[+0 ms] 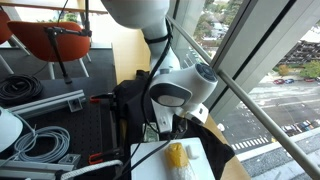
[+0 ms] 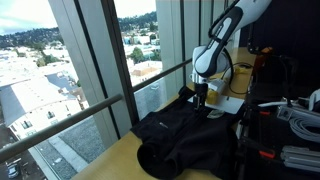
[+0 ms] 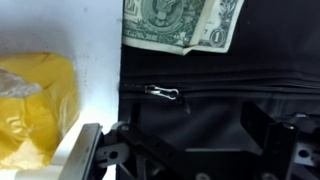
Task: Zip closed the black jersey
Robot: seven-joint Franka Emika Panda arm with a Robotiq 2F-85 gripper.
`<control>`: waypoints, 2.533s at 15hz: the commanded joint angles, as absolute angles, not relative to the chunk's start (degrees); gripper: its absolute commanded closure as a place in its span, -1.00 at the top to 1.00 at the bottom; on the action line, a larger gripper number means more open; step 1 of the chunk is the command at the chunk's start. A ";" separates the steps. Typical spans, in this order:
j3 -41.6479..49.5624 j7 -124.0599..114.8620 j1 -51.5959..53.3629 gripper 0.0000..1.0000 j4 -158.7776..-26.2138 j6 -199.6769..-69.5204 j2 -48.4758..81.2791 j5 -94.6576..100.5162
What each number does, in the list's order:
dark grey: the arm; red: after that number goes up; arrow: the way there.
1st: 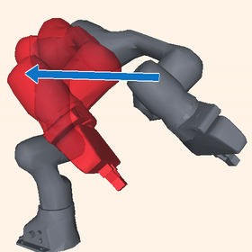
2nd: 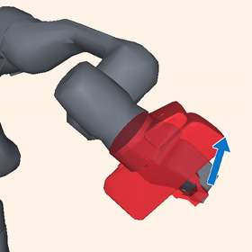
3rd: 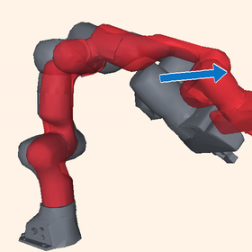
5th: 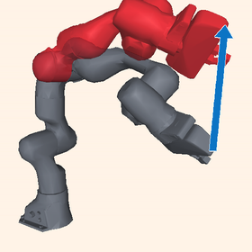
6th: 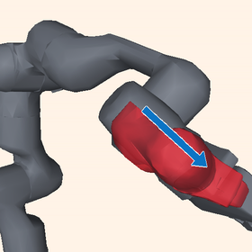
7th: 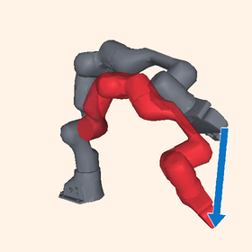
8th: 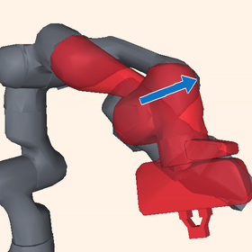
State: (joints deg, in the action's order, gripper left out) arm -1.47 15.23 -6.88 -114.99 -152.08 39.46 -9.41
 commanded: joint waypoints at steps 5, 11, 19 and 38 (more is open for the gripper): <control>-1.20 12.13 -6.65 0.44 -114.96 -153.51 40.06 -6.13; -0.95 12.05 -6.87 -0.50 -115.04 -153.52 40.21 -6.13; -0.95 12.20 -7.06 -0.96 -115.31 -153.49 40.30 -6.18; -0.97 9.93 -1.27 -0.96 -122.97 -160.07 35.45 -1.12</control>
State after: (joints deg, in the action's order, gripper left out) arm -1.08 13.04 -3.77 -120.02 -158.21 38.14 -3.74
